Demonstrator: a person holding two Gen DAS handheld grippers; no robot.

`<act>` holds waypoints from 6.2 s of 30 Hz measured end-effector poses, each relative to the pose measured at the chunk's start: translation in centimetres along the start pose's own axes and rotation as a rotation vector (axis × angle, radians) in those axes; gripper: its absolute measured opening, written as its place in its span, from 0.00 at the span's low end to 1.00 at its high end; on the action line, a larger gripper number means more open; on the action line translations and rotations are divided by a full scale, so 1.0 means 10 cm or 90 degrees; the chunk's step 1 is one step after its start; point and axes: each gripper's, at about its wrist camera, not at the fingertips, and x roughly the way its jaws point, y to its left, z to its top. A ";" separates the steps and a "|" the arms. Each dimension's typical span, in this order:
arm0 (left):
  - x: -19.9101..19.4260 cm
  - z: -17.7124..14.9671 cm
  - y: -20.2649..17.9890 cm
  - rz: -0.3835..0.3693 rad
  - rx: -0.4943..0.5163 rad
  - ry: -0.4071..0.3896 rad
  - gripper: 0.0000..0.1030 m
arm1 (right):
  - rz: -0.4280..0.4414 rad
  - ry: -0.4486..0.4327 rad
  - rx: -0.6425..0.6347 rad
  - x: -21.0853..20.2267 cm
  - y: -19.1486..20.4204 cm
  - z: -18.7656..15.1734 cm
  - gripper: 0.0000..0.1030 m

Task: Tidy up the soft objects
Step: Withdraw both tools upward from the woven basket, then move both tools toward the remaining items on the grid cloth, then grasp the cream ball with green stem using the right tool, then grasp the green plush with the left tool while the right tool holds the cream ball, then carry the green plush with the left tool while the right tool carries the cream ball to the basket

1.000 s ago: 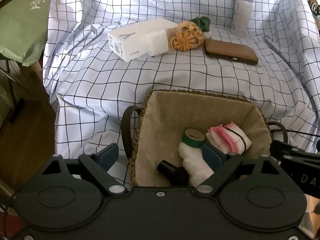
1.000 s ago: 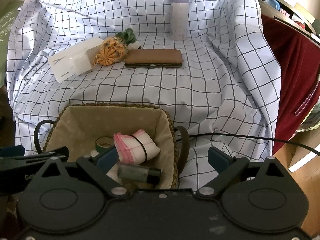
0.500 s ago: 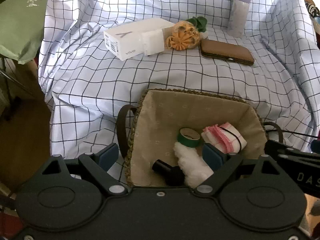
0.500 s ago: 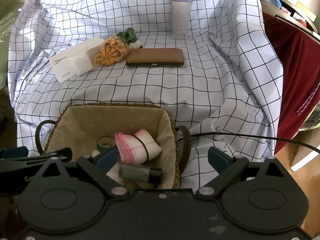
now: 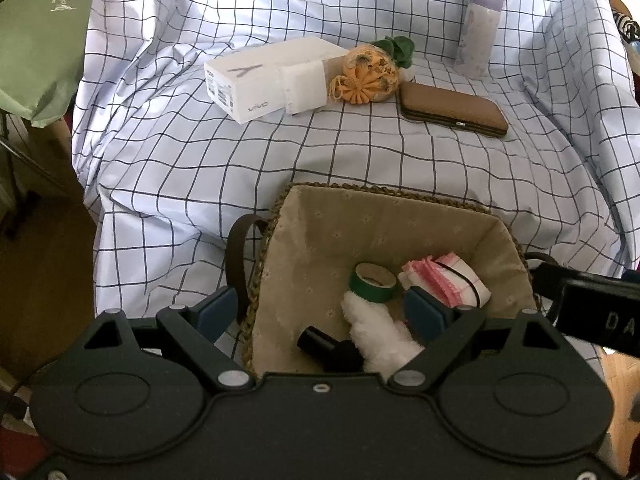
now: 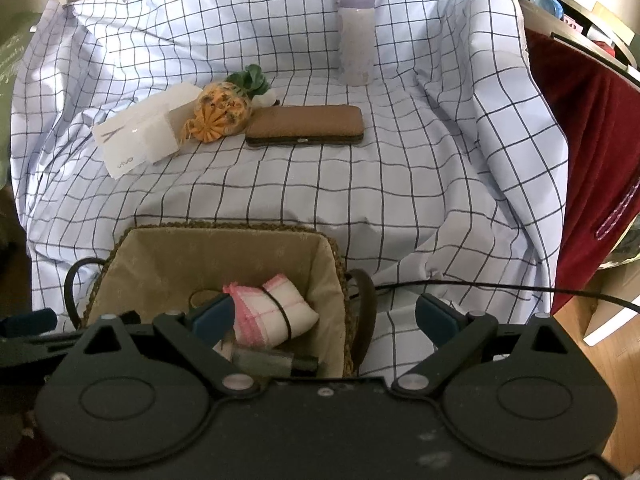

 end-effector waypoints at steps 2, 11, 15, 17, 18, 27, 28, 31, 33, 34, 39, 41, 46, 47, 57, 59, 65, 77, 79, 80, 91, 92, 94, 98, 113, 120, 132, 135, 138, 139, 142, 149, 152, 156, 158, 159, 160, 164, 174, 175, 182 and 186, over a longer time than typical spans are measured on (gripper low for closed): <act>0.01 0.03 -0.01 -0.007 0.003 -0.002 0.85 | 0.004 0.003 0.004 0.03 -0.01 0.05 0.95; 0.09 0.21 -0.04 -0.018 0.011 -0.010 0.85 | 0.015 0.018 0.003 0.23 0.04 0.40 0.94; 0.18 0.32 -0.03 -0.025 0.010 0.003 0.85 | 0.015 0.023 -0.001 0.37 0.08 0.62 0.94; 0.23 0.38 -0.02 -0.030 0.006 0.011 0.85 | 0.018 0.027 -0.001 0.44 0.10 0.72 0.94; 0.26 0.41 -0.01 -0.032 0.004 0.014 0.85 | 0.019 0.029 -0.001 0.48 0.12 0.79 0.94; 0.57 0.73 0.03 -0.022 0.008 0.018 0.85 | 0.041 0.034 -0.001 0.89 0.30 1.32 0.94; 0.61 0.77 0.04 -0.023 0.006 0.021 0.85 | 0.042 0.031 0.001 0.94 0.32 1.38 0.94; 0.70 0.88 0.07 -0.025 0.001 0.022 0.85 | 0.043 0.021 -0.002 1.08 0.40 1.58 0.94; 0.75 0.93 0.09 -0.025 0.000 0.023 0.85 | 0.040 0.014 -0.005 1.18 0.46 1.72 0.94; 0.78 0.96 0.10 -0.026 -0.002 0.024 0.85 | 0.041 0.008 -0.004 1.22 0.48 1.78 0.94; 0.92 1.04 0.11 -0.031 -0.005 0.038 0.85 | 0.051 0.006 0.009 1.52 0.60 2.13 0.95; 0.98 1.06 0.10 -0.034 -0.005 0.043 0.85 | 0.048 0.002 0.017 1.66 0.63 2.31 0.94; 1.08 1.09 0.09 -0.041 -0.002 0.053 0.85 | 0.036 -0.013 0.038 1.94 0.73 2.72 0.94; 1.10 1.10 0.09 -0.042 -0.002 0.055 0.85 | 0.033 -0.014 0.039 2.00 0.77 2.82 0.94; 1.15 1.20 0.15 -0.051 -0.009 0.044 0.85 | 0.035 0.033 -0.002 2.63 1.11 3.36 0.75; 1.15 1.21 0.16 -0.054 -0.008 0.039 0.85 | 0.026 0.053 -0.016 2.74 1.14 3.39 0.72; 1.17 1.24 0.16 -0.064 -0.008 0.037 0.85 | 0.015 0.120 -0.048 3.08 1.26 3.40 0.65; 1.20 1.24 0.21 -0.060 -0.010 0.041 0.85 | 0.033 0.154 -0.046 3.37 1.23 3.43 0.34; 1.20 1.24 0.20 -0.060 -0.009 0.039 0.85 | 0.024 0.117 -0.061 3.31 1.18 3.46 0.34; 1.20 1.24 0.19 -0.060 -0.007 0.039 0.85 | 0.023 0.104 -0.063 3.26 1.14 3.47 0.34; 1.15 1.31 0.02 -0.068 0.022 0.035 0.85 | 0.032 0.028 -0.006 2.68 0.56 3.46 0.34; 1.14 1.33 0.01 -0.068 0.024 0.033 0.85 | 0.035 0.024 0.001 2.61 0.49 3.43 0.34; 1.11 1.39 -0.02 -0.070 0.029 0.027 0.85 | 0.035 0.021 0.013 2.49 0.37 3.37 0.34; 1.05 1.54 -0.06 -0.080 0.042 0.012 0.85 | 0.031 0.021 0.036 2.32 0.13 3.20 0.34; 1.33 2.66 -0.39 -0.110 0.077 -0.001 0.85 | -0.069 0.114 0.052 2.81 -0.44 2.91 0.35; 1.82 2.98 -0.66 -0.092 0.091 0.040 0.85 | -0.060 0.115 0.057 2.93 -0.47 2.80 0.35; 2.41 2.97 -0.86 -0.035 0.133 0.114 0.75 | -0.058 0.049 0.084 2.61 -0.67 2.80 0.35; 2.48 2.99 -0.90 -0.034 0.140 0.118 0.66 | -0.068 0.028 0.085 2.46 -0.68 2.78 0.35; 2.48 3.03 -0.91 -0.044 0.136 0.111 0.61 | -0.086 0.005 0.081 2.30 -0.69 2.73 0.35; 2.47 3.05 -0.92 -0.051 0.133 0.109 0.60 | -0.091 -0.001 0.081 2.26 -0.70 2.70 0.35; 2.45 3.08 -0.98 -0.075 0.125 0.107 0.59 | -0.104 -0.010 0.087 2.13 -0.76 2.64 0.35; 2.26 3.03 -1.38 -0.130 0.152 0.074 0.58 | -0.130 -0.022 0.085 1.86 -0.86 2.40 0.35; 2.17 3.02 -1.60 -0.160 0.165 0.063 0.58 | -0.134 -0.022 0.086 1.75 -0.88 2.27 0.35; 2.05 2.95 -1.90 -0.204 0.185 0.063 0.58 | -0.140 -0.020 0.090 1.62 -0.91 2.09 0.35; 1.99 2.90 -2.01 -0.226 0.196 0.064 0.58 | -0.145 -0.017 0.092 1.58 -0.92 2.01 0.35; 1.96 2.86 -2.07 -0.237 0.203 0.065 0.58 | -0.145 -0.014 0.095 1.55 -0.93 1.97 0.35; 1.94 2.83 -2.11 -0.245 0.209 0.066 0.58 | -0.143 -0.011 0.098 1.52 -0.94 1.93 0.35; 1.80 2.64 -2.25 -0.272 0.242 0.077 0.58 | -0.138 -0.009 0.107 1.37 -0.96 1.79 0.35; 1.27 2.15 -2.21 -0.290 0.284 0.080 0.58 | -0.113 -0.004 0.105 0.92 -0.87 1.40 0.35; 1.18 2.10 -2.18 -0.290 0.285 0.076 0.58 | -0.110 -0.003 0.105 0.89 -0.86 1.37 0.35; 0.67 1.81 -1.86 -0.262 0.267 0.040 0.59 | -0.073 -0.004 0.081 0.51 -0.64 0.99 0.35; 0.38 1.61 -1.61 -0.242 0.243 0.013 0.59 | -0.050 -0.005 0.075 0.25 -0.53 0.74 0.35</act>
